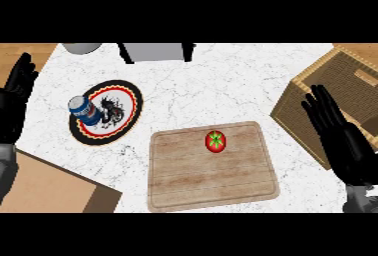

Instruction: Pick the tomato from the cutting board and place it in the basket

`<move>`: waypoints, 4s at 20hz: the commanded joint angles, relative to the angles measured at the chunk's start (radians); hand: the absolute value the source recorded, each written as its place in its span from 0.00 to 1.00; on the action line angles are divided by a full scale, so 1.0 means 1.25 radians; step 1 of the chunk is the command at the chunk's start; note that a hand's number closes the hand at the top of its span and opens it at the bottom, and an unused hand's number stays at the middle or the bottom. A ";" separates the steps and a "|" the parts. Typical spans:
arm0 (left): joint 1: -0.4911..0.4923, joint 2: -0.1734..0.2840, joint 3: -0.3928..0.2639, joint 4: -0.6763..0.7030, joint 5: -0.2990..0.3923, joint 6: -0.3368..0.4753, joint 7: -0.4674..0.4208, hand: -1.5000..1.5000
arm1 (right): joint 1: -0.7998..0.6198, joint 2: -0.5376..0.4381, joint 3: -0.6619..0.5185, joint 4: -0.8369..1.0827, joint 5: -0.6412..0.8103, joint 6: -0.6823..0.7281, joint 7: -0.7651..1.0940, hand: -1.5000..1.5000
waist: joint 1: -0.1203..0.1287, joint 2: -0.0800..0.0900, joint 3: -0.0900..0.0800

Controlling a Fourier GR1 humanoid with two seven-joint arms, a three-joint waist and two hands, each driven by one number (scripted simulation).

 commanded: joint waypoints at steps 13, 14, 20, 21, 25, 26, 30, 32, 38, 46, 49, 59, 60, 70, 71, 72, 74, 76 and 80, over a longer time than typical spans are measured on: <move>0.026 -0.116 -0.131 0.042 0.016 -0.051 0.104 0.50 | -0.155 0.232 0.122 0.172 -0.068 0.555 -0.528 0.00 | 0.036 0.055 -0.039; 0.022 -0.146 -0.142 0.048 -0.001 -0.016 0.124 0.50 | -0.165 0.248 0.133 0.173 -0.012 0.523 -0.547 0.00 | 0.022 0.050 -0.040; 0.031 -0.129 -0.130 0.033 0.015 -0.037 0.131 0.50 | -0.287 0.004 0.034 0.214 0.240 0.425 -0.492 0.00 | 0.020 0.047 -0.043; 0.041 -0.128 -0.139 0.030 0.008 -0.040 0.124 0.50 | -0.325 -0.048 0.010 0.221 0.253 0.439 -0.478 0.00 | 0.024 0.047 -0.043; 0.011 -0.117 -0.117 0.028 0.020 -0.042 0.140 0.50 | -0.384 -0.182 0.056 0.267 0.367 0.542 -0.510 0.00 | 0.032 0.051 -0.042; 0.033 -0.120 -0.125 0.036 0.008 -0.041 0.118 0.50 | -0.402 -0.213 0.065 0.271 0.373 0.585 -0.521 0.00 | 0.033 0.050 -0.043; 0.032 -0.124 -0.113 0.068 0.007 -0.043 0.092 0.50 | -0.433 -0.273 0.133 0.316 0.433 0.693 -0.595 0.00 | 0.028 0.052 -0.042; 0.009 -0.153 -0.142 0.043 -0.012 -0.020 0.140 0.50 | -0.445 -0.254 0.167 0.326 0.448 0.701 -0.617 0.00 | 0.025 0.049 -0.042; 0.039 -0.151 -0.122 0.035 -0.007 -0.039 0.105 0.50 | -0.486 -0.234 0.198 0.422 0.483 0.674 -0.669 0.00 | 0.025 0.048 -0.042; 0.065 -0.151 -0.103 0.032 -0.031 -0.044 0.117 0.50 | -0.479 -0.179 0.176 0.480 0.494 0.594 -0.665 0.00 | 0.014 0.044 -0.042; 0.052 -0.147 -0.099 -0.023 -0.022 -0.057 0.159 0.50 | -0.530 -0.109 0.185 0.560 0.519 0.564 -0.650 0.00 | 0.021 0.045 -0.042; 0.019 -0.188 -0.085 0.036 -0.051 -0.046 0.139 0.50 | -0.517 -0.036 0.229 0.630 0.596 0.529 -0.683 0.00 | 0.014 0.046 -0.042; 0.015 -0.174 -0.074 0.058 -0.044 -0.066 0.125 0.50 | -0.540 0.023 0.239 0.659 0.607 0.493 -0.663 0.00 | 0.019 0.048 -0.042; 0.019 -0.190 -0.067 0.045 -0.078 -0.067 0.143 0.50 | -0.546 0.123 0.219 0.763 0.693 0.399 -0.701 0.00 | 0.014 0.045 -0.042; 0.028 -0.225 -0.077 0.103 -0.088 -0.054 0.073 0.50 | -0.550 0.084 0.198 0.734 0.666 0.455 -0.697 0.00 | 0.009 0.045 -0.042; 0.052 -0.188 -0.054 0.047 -0.061 -0.084 0.117 0.50 | -0.516 0.103 0.224 0.716 0.691 0.432 -0.694 0.00 | 0.011 0.043 -0.042; 0.016 -0.187 -0.054 0.071 -0.082 -0.080 0.130 0.50 | -0.518 0.136 0.224 0.723 0.708 0.419 -0.678 0.00 | 0.009 0.044 -0.042; 0.050 -0.202 -0.070 -0.029 -0.082 -0.066 0.178 0.50 | -0.526 0.137 0.212 0.804 0.735 0.392 -0.740 0.00 | 0.017 0.045 -0.042; 0.045 -0.191 -0.033 0.008 -0.070 -0.096 0.147 0.50 | -0.486 0.140 0.198 0.736 0.744 0.414 -0.728 0.00 | 0.011 0.044 -0.042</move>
